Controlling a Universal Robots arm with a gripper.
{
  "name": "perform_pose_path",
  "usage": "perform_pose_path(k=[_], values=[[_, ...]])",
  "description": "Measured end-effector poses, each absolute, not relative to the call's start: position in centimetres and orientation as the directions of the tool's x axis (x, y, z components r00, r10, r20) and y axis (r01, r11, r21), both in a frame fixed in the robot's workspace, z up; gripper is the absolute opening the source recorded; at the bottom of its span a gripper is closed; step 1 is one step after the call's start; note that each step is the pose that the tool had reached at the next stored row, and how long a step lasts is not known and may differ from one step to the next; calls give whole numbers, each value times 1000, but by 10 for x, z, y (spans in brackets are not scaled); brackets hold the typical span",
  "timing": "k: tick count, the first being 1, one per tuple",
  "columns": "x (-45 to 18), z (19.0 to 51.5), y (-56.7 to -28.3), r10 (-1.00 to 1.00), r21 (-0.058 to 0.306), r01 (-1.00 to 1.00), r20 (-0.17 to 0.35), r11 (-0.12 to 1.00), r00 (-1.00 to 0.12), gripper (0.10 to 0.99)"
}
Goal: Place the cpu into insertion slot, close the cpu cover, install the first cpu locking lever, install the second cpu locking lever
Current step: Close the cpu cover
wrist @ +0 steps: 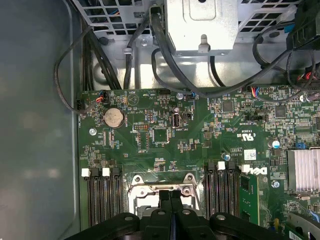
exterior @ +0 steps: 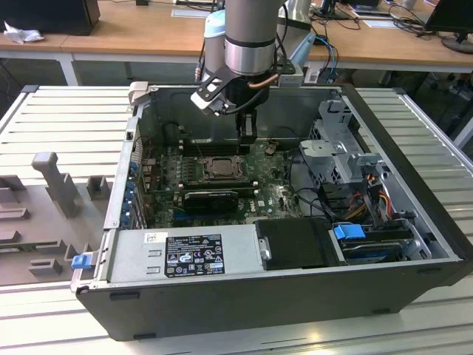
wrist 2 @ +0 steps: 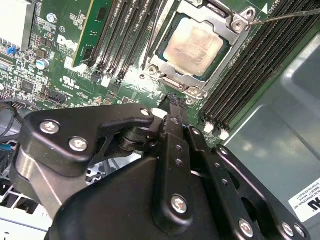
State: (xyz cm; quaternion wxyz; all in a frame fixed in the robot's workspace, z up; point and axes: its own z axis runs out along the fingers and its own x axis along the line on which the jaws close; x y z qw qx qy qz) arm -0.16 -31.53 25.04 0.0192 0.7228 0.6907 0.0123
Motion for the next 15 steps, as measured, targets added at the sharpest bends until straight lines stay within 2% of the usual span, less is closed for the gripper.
perform_pose_path(k=[15], values=[[-6,250,-315,999,45,998,-9,-45,46,106]])
